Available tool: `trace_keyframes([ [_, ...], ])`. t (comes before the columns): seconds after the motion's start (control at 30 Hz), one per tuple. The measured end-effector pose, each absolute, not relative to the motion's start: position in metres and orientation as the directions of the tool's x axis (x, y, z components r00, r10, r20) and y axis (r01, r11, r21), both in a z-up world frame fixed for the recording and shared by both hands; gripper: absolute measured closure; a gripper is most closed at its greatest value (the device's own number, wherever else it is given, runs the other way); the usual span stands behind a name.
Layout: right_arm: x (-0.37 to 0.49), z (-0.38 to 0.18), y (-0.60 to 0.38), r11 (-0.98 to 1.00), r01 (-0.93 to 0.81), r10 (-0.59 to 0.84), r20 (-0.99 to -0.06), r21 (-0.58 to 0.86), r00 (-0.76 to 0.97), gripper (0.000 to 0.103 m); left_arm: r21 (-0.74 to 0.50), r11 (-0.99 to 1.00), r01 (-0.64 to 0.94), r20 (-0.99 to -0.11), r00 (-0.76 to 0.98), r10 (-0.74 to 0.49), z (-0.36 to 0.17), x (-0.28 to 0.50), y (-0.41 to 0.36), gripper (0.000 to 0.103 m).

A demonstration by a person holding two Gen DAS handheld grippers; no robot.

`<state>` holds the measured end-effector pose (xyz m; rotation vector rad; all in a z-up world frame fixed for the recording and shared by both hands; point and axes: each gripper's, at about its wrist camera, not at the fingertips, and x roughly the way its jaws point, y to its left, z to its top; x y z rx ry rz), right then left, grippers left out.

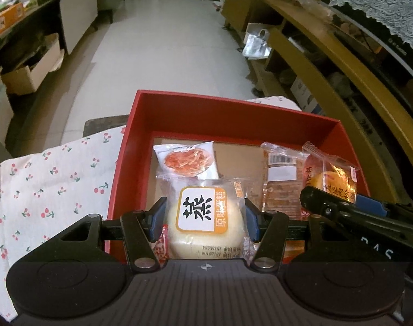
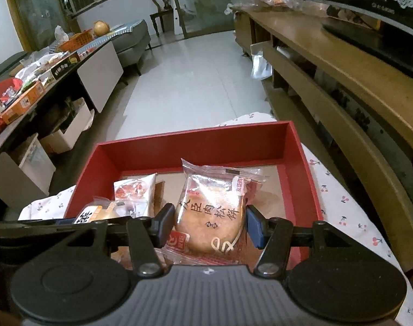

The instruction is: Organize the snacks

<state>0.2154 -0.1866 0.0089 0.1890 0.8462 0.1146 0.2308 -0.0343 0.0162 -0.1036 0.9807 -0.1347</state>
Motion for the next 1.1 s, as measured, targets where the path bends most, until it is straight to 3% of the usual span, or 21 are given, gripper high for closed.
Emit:
trace_keyframes([
  [0.37, 0.224, -0.004, -0.185, 0.979, -0.028, 0.171, -0.748, 0.200, 0.641, 0.021, -0.124, 0.990, 0.061, -0.826, 0.547, -0.137, 0.011, 0.231, -0.036, 0.038],
  [0.8, 0.221, -0.001, -0.187, 0.981, -0.024, 0.159, -0.734, 0.191, 0.660, 0.021, -0.141, 0.989, 0.047, -0.817, 0.559, -0.143, 0.018, 0.226, -0.028, 0.025],
  [1.1, 0.207, 0.011, -0.187, 0.979, -0.027, 0.166, -0.715, 0.202, 0.679, 0.021, -0.154, 0.986, 0.058, -0.803, 0.575, -0.159, 0.030, 0.211, -0.025, 0.022],
])
